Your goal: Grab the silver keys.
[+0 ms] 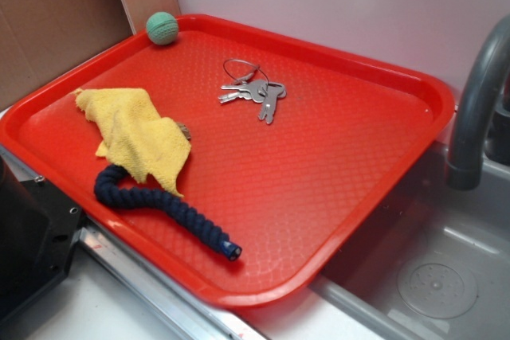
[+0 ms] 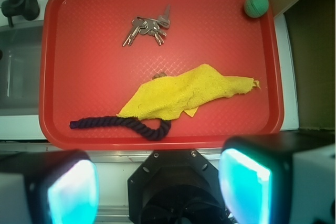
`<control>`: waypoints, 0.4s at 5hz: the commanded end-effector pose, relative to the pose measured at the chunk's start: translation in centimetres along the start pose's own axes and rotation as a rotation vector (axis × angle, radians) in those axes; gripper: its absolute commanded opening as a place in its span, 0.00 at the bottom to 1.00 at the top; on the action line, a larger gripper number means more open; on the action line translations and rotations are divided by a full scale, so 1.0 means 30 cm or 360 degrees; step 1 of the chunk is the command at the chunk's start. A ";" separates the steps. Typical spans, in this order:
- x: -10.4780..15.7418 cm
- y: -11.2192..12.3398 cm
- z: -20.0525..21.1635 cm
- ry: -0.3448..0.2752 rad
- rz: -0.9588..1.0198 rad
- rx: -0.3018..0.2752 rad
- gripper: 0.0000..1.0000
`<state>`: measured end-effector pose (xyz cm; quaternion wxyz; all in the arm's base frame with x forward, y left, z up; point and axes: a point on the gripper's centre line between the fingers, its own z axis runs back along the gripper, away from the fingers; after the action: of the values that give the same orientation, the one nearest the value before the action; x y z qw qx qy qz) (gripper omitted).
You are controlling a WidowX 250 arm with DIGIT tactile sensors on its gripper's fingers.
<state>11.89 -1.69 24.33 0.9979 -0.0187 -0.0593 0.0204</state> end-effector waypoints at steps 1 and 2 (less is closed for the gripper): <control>0.000 0.000 0.000 0.0000 0.0000 0.0000 1.00; 0.155 0.075 -0.135 -0.0096 -0.0362 0.0161 1.00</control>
<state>16.50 0.06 20.20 0.9926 0.0327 -0.0747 -0.0903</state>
